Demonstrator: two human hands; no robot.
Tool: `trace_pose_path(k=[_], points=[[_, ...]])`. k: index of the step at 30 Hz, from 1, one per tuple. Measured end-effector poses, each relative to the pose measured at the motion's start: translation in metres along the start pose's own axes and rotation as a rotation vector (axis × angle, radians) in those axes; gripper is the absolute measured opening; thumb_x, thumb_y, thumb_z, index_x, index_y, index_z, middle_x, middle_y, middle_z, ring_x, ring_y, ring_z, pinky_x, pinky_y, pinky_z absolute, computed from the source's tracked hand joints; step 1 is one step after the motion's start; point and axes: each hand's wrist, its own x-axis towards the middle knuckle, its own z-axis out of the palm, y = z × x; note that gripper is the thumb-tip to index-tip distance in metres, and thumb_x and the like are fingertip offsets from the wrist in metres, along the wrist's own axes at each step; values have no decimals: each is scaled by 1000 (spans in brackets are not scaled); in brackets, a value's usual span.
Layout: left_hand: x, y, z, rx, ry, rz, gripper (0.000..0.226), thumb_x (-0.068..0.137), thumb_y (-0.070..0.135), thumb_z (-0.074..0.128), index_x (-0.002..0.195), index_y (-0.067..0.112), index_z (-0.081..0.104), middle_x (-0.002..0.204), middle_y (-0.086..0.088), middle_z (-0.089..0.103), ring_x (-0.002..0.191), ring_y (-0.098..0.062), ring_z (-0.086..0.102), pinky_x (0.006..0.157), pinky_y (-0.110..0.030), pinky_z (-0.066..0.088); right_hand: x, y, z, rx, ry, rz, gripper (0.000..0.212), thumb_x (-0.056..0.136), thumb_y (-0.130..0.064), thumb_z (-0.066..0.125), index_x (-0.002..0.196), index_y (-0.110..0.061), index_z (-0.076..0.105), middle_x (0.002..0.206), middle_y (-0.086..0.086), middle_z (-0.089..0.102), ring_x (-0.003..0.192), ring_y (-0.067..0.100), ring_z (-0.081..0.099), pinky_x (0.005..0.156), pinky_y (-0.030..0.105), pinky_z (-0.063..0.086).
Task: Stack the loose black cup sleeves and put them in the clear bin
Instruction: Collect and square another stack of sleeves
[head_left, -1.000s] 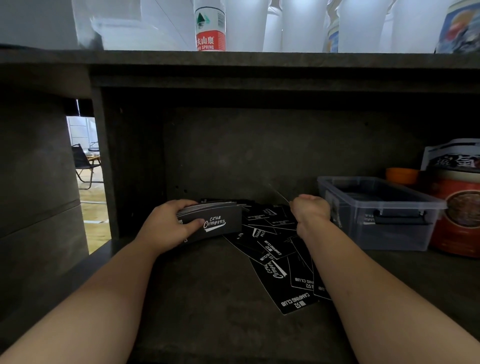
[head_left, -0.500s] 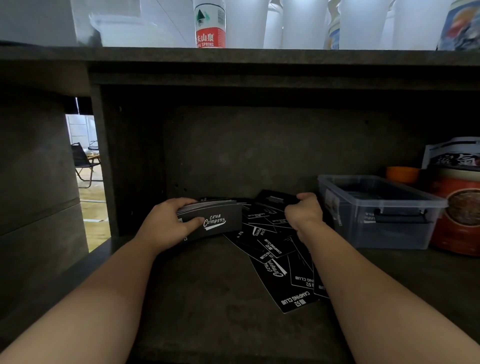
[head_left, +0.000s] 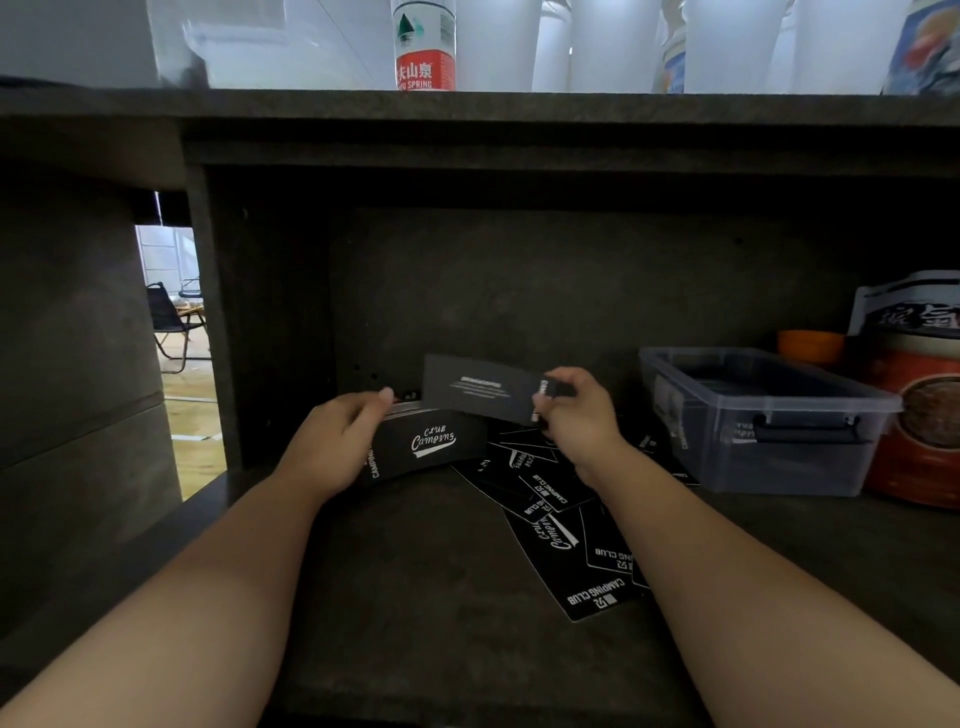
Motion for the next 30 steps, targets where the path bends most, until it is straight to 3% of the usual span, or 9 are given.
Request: trace_pose_path(k=[2,7,13,15,18,20,23,27,30], points=[[-4,5,0,-21,-8,-19,45,100,54,33,113,29,69,103,8,66,99,-11,60,87,-32,43,-5,0,9,-97,-80,-52,22,90,-6,62,97,-26,55,86,7,65,76,16,61,72,28,50],[-6,9,0,21,-10,21,31,97,58,35,83,47,61,93,17,66,94,-3,60,80,-23,43,-10,-1,14,-241,-168,-177,23,92,-7,59,85,-29,59,84,7,69,81,19,66,71,29,54],[-8,12,-1,-14,-40,6,44,84,71,32,92,44,65,99,15,67,97,-4,60,82,-25,43,-13,1,20,-441,-212,-341,38,90,3,56,111,-26,71,104,-2,71,96,12,64,90,26,51],[-8,11,0,-3,-35,-9,47,83,71,36,100,40,68,99,14,67,98,-6,60,80,-25,42,-14,1,24,-496,-220,-386,45,91,1,56,124,-28,64,120,2,67,111,14,61,98,22,46],[-4,7,0,63,-8,-8,41,82,57,64,117,35,64,107,8,66,105,-12,60,87,-27,46,-15,1,31,-550,-280,-343,67,91,-5,59,148,-31,33,130,10,58,114,19,58,101,27,44],[-1,4,0,98,19,2,69,74,48,78,135,34,49,112,7,63,108,-12,57,94,-30,46,-15,0,33,-557,-305,-269,78,91,-9,61,152,-27,17,138,11,51,118,22,55,104,34,43],[1,3,2,43,74,14,96,63,38,89,144,37,35,114,13,56,110,-6,49,96,-28,38,-14,0,34,-536,-373,-192,80,92,-11,60,153,-23,11,145,8,45,130,23,46,109,32,37],[0,0,5,318,29,140,68,69,49,81,130,38,55,113,11,62,113,-10,48,94,-29,43,-19,-2,36,-347,-561,-69,81,96,2,47,153,-21,-5,156,7,27,141,17,30,111,20,23],[-4,11,4,617,100,238,57,76,63,66,126,37,56,110,10,66,108,-14,49,89,-32,42,-20,-1,39,-267,-560,-28,84,95,-3,51,153,-25,-6,156,10,25,141,19,32,116,33,28]])
